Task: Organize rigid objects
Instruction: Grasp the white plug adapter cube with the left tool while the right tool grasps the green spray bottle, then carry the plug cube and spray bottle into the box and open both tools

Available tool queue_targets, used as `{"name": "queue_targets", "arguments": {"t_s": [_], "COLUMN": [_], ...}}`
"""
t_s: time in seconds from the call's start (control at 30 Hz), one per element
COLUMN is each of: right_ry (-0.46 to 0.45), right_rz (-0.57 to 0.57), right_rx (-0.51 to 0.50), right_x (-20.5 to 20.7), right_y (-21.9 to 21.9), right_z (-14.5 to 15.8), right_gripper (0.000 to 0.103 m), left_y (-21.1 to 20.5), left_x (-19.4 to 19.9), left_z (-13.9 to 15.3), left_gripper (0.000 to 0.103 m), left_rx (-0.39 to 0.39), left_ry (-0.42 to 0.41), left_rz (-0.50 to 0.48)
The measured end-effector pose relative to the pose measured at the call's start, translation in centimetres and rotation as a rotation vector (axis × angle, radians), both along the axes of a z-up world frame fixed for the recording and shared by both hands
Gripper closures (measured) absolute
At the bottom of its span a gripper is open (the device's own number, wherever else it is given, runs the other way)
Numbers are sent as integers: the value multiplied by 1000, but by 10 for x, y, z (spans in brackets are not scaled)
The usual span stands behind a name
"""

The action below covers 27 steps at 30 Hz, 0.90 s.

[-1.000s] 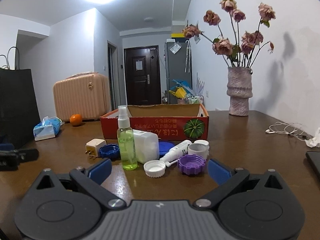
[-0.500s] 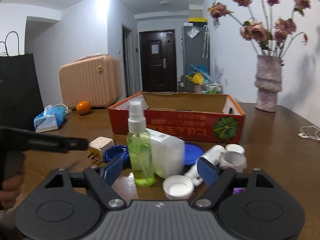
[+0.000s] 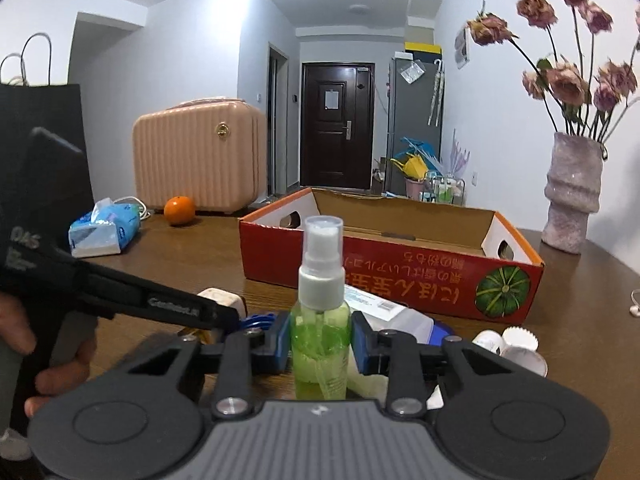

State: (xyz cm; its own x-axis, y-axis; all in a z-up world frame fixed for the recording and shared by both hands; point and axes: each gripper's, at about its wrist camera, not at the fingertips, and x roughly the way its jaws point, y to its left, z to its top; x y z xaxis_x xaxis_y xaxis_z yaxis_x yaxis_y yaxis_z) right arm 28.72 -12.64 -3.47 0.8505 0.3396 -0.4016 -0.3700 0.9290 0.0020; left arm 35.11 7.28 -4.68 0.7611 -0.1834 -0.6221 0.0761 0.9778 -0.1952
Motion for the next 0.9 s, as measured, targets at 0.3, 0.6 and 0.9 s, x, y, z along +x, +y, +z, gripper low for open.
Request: {"name": "queue_targets", "arguments": {"t_s": [0.3, 0.6, 0.9], "right_ry": [11, -39, -110], "right_rz": [8, -42, -78], "right_rx": [11, 34, 51], "right_x": [-51, -135, -186], "right_y": [-23, -52, -83], "right_z": [10, 25, 39], "right_gripper": [73, 73, 73], "left_y": [-2, -24, -42], "left_x": [-73, -187, -251], "left_z": [15, 40, 58], "left_gripper": [64, 64, 64], "left_rx": [49, 86, 81], "left_ry": [-51, -148, -235], "left_rz": [48, 19, 34]}}
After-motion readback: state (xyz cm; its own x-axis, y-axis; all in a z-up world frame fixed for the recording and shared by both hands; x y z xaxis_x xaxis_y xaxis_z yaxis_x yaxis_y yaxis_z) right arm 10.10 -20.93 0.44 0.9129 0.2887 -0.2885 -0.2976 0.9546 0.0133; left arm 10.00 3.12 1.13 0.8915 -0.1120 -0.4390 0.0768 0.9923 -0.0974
